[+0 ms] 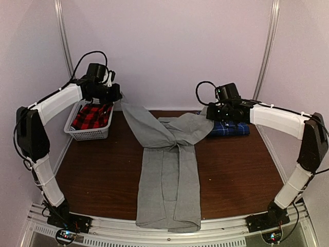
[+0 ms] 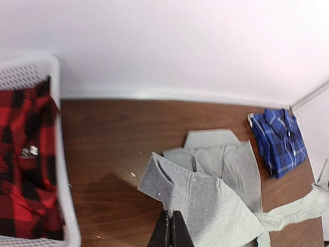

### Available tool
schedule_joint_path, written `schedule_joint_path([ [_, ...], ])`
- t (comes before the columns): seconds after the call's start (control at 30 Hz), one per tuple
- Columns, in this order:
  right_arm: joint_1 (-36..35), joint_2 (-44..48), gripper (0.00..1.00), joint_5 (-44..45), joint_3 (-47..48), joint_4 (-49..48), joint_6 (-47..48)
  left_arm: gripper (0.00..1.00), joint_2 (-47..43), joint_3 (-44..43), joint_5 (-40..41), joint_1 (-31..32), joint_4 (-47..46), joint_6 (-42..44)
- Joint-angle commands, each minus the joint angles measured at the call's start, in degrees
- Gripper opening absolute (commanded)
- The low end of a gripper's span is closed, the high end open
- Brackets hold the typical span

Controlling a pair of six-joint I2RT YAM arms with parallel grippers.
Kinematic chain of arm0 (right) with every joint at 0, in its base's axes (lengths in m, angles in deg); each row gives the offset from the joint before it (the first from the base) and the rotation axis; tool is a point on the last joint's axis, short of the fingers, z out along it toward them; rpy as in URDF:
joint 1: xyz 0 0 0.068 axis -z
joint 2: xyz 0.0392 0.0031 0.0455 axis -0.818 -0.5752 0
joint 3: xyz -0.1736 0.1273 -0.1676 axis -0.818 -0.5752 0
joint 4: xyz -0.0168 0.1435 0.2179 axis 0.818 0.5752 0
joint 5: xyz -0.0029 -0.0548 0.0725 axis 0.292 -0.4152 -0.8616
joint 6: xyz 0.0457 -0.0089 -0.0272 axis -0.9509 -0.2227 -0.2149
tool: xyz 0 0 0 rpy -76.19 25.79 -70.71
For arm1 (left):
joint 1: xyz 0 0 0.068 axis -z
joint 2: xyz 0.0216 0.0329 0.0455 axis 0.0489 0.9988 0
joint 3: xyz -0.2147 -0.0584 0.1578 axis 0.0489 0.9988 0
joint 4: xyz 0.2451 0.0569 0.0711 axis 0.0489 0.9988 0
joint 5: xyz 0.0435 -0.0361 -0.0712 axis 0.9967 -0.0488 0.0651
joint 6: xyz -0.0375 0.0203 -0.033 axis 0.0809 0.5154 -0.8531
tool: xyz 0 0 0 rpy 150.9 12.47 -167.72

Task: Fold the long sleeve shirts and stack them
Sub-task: Flatten out the crumpled shirt at the center of the board.

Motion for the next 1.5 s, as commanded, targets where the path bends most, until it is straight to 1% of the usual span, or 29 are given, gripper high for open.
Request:
schedule_joint_path([
  [0.0, 8.95, 5.26, 0.0, 1.86, 2.62, 4.62, 4.85, 0.0, -2.07, -9.78, 3.14, -6.21, 5.94, 4.56],
  [0.13, 19.43, 8.08, 0.0, -0.46, 5.21, 6.62, 6.7, 0.0, -1.01, -18.28, 3.39, -12.67, 8.96, 5.83],
  [0.27, 27.41, 8.78, 0.0, -2.14, 8.71, 8.76, 7.59, 0.0, 0.27, -25.12, 3.63, -16.51, 11.36, 6.46],
  [0.43, 35.94, 9.36, 0.0, -5.6, 10.09, 9.35, 7.75, 0.0, -0.2, -27.04, 3.68, -19.75, 11.7, 6.53],
  [0.57, 40.22, 8.75, 0.0, -8.76, 11.86, 9.77, 7.57, 0.0, 0.65, -29.66, 1.82, -23.18, 11.74, 6.19],
  [0.7, 42.46, 7.0, 0.0, -9.67, 14.67, 10.73, 7.31, 0.0, 2.6, -32.43, -1.09, -24.05, 12.07, 6.29],
  [0.83, 42.84, 4.57, 0.0, -10.1, 16.36, 11.32, 7.24, 0.0, 4.27, -31.91, -4.82, -24.03, 11.84, 6.12],
  [1.1, 42.84, 2.48, 0.0, -12.87, 16.47, 10.54, 6.56, 0.0, 5.49, -32.06, -6.87, -24.03, 11.55, 6.69],
  [1.33, 42.84, 2.27, 0.02, -13.28, 17.87, 11.6, 6.82, 0.0, 7.36, -34.89, -8.75, -23.96, 11.5, 5.86],
  [1.47, 42.83, 2.95, 0.02, -13.72, 16.96, 11.56, 6.89, 0.0, 7.99, -35.81, -9.21, -22.85, 11.46, 6.14],
])
